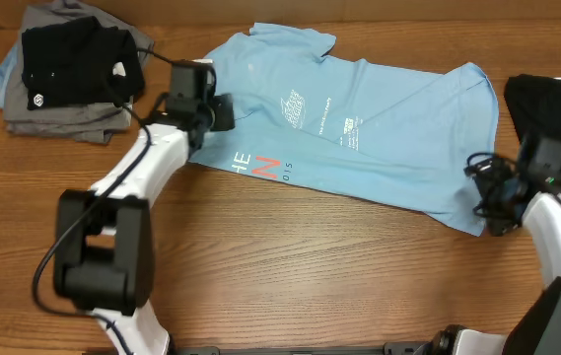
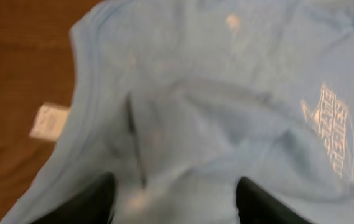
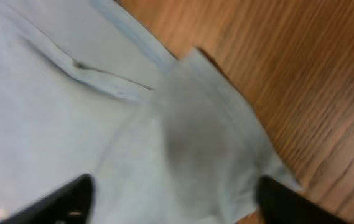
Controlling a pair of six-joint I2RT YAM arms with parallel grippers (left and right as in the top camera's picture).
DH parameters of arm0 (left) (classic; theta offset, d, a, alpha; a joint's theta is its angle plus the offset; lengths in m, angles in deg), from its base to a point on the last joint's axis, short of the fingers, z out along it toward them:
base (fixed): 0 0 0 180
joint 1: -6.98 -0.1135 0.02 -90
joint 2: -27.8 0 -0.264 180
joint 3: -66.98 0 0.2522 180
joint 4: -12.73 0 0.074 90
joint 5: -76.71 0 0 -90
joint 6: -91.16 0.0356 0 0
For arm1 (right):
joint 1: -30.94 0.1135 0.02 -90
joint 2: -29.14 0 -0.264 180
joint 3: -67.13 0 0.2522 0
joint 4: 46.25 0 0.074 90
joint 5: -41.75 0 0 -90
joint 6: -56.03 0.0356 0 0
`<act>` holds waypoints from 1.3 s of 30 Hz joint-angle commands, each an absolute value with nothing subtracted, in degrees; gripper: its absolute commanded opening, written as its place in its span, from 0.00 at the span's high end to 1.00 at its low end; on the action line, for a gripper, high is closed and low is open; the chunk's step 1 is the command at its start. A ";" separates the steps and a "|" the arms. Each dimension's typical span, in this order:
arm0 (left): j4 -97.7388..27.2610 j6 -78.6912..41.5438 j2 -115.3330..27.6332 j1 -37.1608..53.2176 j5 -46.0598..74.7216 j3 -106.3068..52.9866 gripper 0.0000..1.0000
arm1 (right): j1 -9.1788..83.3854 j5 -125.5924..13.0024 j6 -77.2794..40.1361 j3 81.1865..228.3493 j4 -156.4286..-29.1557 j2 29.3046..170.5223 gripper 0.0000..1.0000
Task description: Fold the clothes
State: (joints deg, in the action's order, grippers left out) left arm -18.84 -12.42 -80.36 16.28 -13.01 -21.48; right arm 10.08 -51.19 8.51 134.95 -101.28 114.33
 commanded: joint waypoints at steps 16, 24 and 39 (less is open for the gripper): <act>-30.92 -12.12 -88.78 15.51 -10.45 -24.23 0.96 | 15.15 -53.51 2.98 135.59 -104.04 123.60 0.96; -33.15 -12.12 -89.08 15.27 -11.09 -24.23 0.93 | 14.97 -51.52 1.58 135.59 -101.24 130.98 0.96; -51.90 -24.62 -88.78 1.24 -17.47 -24.26 0.96 | 12.81 -49.53 3.72 135.72 -106.38 133.28 0.96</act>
State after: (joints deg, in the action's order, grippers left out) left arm -49.63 -21.12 -88.58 5.22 -14.17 -25.04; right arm 13.68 -54.19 2.72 137.47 -104.67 130.57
